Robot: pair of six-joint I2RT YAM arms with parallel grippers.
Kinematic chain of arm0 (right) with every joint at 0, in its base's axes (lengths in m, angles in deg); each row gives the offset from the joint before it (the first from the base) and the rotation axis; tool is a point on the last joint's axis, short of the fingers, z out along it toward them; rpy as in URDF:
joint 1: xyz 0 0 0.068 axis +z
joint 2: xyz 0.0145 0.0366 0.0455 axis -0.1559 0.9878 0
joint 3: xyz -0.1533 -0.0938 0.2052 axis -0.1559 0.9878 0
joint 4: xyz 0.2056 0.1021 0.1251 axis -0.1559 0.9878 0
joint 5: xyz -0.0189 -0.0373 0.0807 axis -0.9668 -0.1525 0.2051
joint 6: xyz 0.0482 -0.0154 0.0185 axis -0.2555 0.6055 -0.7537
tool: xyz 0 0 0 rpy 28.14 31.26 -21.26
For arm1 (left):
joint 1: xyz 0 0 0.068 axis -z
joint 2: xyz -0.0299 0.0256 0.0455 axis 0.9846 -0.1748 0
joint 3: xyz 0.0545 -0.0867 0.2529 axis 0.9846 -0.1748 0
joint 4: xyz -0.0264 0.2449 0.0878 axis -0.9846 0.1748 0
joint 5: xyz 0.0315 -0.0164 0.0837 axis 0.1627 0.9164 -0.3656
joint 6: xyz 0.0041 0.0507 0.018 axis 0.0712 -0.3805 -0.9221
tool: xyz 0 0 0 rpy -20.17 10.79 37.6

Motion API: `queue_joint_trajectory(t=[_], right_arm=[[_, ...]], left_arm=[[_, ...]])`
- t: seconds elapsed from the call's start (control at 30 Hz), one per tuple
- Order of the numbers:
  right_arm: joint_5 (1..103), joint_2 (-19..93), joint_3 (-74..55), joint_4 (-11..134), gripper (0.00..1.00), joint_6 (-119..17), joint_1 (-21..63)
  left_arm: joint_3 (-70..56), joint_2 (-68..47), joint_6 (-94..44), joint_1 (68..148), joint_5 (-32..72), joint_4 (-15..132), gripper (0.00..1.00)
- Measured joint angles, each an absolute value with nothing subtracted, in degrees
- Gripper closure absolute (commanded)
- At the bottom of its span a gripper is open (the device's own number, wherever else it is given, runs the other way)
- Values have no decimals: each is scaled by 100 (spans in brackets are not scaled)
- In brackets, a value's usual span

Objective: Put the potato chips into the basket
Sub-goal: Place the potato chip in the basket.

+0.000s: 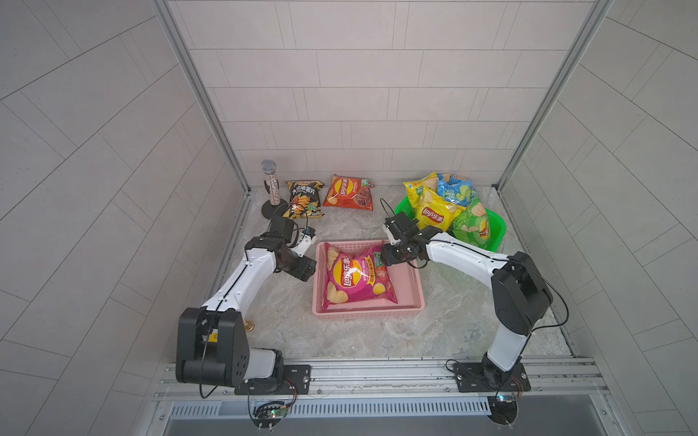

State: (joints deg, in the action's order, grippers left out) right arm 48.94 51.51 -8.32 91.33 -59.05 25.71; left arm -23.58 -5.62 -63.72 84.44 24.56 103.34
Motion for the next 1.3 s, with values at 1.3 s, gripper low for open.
queue_joint_trajectory(t=[1.3], right_arm=[[4079, 2131, 496, 9035, 36, -6117, 2407]], left_arm=[[946, -1814, -6190, 8923, 2253, 11097, 21]])
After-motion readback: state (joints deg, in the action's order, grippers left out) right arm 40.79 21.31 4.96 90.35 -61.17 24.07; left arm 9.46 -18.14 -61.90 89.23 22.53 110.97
